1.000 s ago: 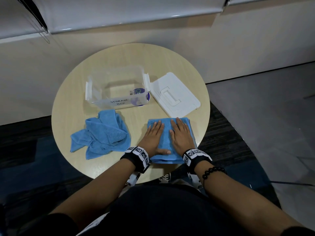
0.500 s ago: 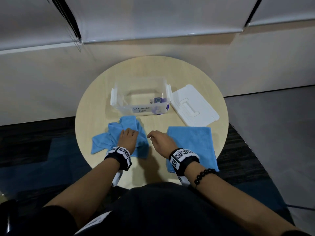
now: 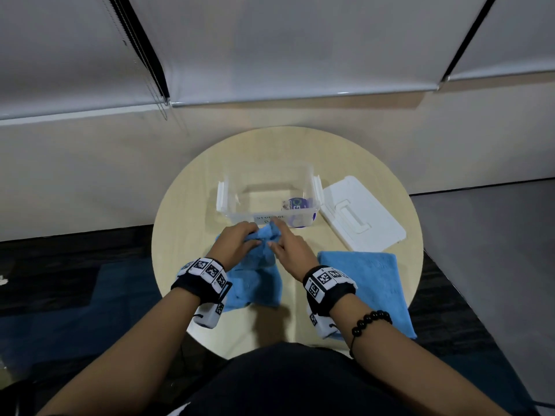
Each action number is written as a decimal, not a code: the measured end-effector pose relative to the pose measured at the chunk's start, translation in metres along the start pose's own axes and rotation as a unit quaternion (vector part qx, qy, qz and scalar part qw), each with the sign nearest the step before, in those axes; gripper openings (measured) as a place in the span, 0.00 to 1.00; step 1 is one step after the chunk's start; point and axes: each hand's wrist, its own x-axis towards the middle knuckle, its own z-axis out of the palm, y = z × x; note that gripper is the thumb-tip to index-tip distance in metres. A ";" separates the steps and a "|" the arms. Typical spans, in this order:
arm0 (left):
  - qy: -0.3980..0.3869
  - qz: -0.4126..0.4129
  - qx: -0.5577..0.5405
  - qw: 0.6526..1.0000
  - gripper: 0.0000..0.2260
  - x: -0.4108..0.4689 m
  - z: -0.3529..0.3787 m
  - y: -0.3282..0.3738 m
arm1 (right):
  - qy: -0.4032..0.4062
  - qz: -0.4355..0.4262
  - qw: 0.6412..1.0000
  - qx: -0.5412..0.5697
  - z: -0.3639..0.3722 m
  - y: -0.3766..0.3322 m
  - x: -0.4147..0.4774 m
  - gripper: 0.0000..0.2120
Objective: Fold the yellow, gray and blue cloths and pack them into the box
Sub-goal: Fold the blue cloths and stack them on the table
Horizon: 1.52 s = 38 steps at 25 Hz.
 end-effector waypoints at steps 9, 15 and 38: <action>0.040 -0.008 -0.019 0.999 0.05 0.006 -0.030 0.005 | 0.148 0.005 0.987 -0.053 -0.040 -0.011 0.011 0.03; 0.023 -0.056 0.021 0.998 0.04 -0.004 -0.005 -0.020 | 0.347 0.159 0.918 0.105 -0.076 0.018 0.001 0.02; 0.153 0.001 -0.377 0.914 0.04 -0.008 -0.063 0.046 | 0.198 0.131 0.891 0.387 -0.097 0.007 0.014 0.05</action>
